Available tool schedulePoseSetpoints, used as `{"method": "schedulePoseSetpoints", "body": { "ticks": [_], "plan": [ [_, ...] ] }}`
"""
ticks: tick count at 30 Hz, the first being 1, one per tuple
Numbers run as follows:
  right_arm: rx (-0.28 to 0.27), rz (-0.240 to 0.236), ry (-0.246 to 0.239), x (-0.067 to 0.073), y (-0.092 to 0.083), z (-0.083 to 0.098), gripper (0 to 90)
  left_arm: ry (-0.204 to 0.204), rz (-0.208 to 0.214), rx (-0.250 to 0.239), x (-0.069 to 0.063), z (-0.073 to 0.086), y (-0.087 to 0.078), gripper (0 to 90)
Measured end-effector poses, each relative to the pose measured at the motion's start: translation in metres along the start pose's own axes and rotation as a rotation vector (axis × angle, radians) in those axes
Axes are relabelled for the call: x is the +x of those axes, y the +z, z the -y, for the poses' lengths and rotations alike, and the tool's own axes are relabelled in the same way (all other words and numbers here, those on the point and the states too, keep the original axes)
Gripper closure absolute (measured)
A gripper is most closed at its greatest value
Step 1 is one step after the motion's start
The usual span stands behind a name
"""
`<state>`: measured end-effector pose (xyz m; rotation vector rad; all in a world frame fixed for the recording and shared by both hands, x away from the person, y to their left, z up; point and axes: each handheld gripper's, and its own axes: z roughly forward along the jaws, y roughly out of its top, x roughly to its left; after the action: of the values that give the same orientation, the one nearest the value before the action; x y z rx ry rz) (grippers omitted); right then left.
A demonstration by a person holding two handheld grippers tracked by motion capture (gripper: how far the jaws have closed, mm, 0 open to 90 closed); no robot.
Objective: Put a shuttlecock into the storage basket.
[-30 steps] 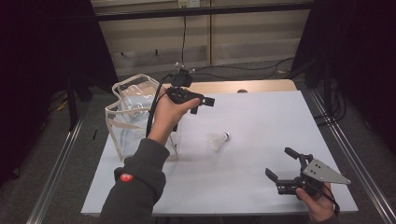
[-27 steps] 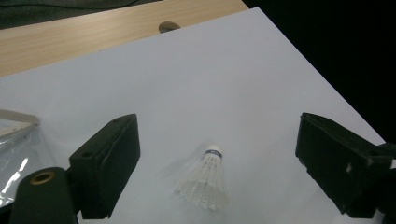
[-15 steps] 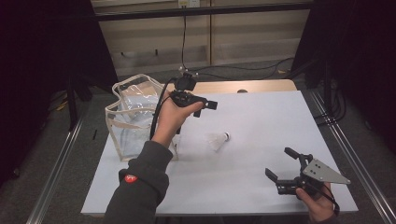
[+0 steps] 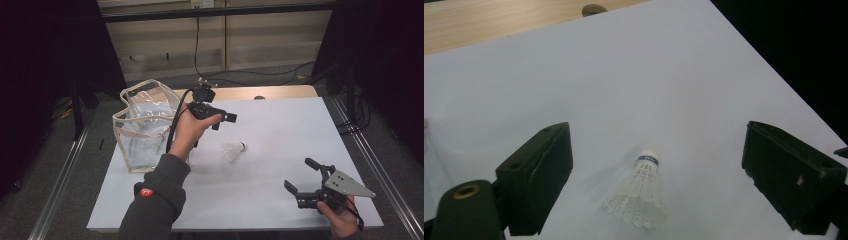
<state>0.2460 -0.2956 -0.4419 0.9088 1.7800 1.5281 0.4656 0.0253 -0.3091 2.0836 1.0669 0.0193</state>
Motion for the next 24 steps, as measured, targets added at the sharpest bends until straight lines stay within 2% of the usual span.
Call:
{"method": "schedulePoseSetpoints", "body": {
  "ticks": [8,24],
  "plan": [
    [-0.001,-0.003,-0.001,0.000,0.000,0.000,1.6,0.012,0.005,0.024,-0.002,0.003,0.009,12.9],
    [0.001,-0.001,-0.001,0.001,0.000,0.000,1.7,0.011,0.010,0.036,-0.003,0.009,0.023,12.9]
  ]
}}
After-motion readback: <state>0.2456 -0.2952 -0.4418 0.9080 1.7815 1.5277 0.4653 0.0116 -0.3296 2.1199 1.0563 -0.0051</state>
